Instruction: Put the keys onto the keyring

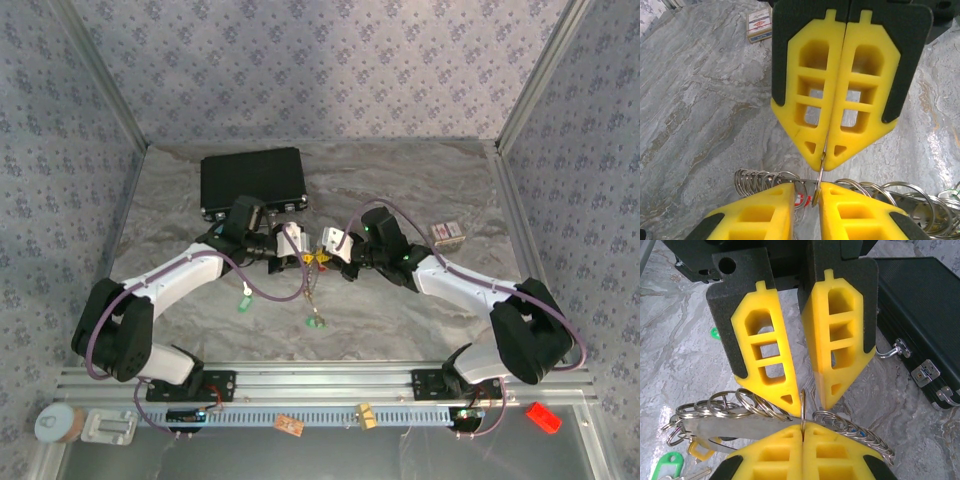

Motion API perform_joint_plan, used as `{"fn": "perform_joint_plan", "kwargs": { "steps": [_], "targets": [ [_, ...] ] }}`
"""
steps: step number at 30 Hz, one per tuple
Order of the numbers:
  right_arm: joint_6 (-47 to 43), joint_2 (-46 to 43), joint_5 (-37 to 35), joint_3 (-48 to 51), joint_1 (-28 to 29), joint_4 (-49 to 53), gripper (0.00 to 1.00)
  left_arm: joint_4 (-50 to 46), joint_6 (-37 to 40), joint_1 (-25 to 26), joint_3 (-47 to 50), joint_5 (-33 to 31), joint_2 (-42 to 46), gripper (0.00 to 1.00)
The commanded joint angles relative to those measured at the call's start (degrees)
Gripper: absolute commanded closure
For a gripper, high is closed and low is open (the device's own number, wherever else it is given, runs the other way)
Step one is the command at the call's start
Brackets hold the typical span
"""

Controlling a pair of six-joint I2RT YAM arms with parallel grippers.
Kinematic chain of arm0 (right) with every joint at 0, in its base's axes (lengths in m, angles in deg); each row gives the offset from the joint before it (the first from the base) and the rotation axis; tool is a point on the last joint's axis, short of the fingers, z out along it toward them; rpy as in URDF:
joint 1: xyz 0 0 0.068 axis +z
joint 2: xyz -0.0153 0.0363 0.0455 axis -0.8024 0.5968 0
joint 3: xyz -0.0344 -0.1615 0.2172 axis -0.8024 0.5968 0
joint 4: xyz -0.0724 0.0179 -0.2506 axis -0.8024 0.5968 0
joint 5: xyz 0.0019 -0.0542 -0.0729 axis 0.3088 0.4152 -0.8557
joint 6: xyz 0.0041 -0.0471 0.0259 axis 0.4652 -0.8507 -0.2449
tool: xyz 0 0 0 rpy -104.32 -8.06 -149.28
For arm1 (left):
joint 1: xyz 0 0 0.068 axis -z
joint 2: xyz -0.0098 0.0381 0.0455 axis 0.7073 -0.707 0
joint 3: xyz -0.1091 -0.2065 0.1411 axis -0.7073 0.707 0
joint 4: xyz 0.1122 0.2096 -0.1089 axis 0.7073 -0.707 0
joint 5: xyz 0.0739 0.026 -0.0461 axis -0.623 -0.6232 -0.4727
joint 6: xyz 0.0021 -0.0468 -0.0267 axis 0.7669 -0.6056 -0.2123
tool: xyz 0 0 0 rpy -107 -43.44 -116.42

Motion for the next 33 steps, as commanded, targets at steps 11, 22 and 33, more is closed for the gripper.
{"fn": "perform_joint_plan", "kwargs": {
  "steps": [11, 22, 33],
  "targets": [
    [1.98, 0.78, 1.11, -1.43, 0.82, -2.57, 1.0, 3.65, -0.71, 0.52, 0.53, 2.76, 0.77, 0.97],
    [9.29, -9.94, -1.38, 6.67, -6.57, -1.69, 0.64, 5.4, 2.12, 1.62, 2.39, -2.21, 2.64, 1.0],
    [22.06, -11.19, -8.73, 7.72, -3.99, 1.86, 0.67, 5.34, 0.87, 1.74, 3.61, -5.03, 4.33, 1.0]
  ]
}}
